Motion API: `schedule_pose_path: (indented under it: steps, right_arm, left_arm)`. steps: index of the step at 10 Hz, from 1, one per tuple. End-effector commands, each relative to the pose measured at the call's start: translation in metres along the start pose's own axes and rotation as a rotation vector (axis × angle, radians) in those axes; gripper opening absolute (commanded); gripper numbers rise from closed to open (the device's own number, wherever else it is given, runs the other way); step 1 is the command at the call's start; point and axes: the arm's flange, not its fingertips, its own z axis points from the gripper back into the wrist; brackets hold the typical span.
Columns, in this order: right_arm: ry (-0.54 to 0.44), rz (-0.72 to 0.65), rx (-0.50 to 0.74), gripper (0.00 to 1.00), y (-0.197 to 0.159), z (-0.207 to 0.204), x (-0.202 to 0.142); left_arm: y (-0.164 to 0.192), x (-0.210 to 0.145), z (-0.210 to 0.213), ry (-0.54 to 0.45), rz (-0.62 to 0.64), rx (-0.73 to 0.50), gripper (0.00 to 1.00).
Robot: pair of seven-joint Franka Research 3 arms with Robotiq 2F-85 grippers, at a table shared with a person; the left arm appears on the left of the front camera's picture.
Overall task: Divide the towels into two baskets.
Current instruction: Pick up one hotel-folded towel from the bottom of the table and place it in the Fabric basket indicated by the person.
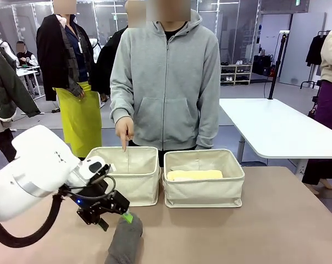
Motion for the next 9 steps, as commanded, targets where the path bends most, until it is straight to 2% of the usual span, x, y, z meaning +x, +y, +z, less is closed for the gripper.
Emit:
schedule_pose_path:
  steps: [1,4,9]
  right_arm:
    - [0.001,0.019,0.009,1.0,0.003,0.0,-0.001]
    - [0.001,0.019,0.009,1.0,0.003,0.0,-0.001]
    - [0.001,0.019,0.009,1.0,0.003,0.0,-0.001]
  left_arm:
    - [0.009,-0.073,-0.004,-0.026,0.043,0.075,1.0]
    - [0.003,-0.088,-0.02,-0.058,0.09,0.135,1.0]
    - [0.004,-0.1,-0.035,0.028,0.047,0.133,1.0]
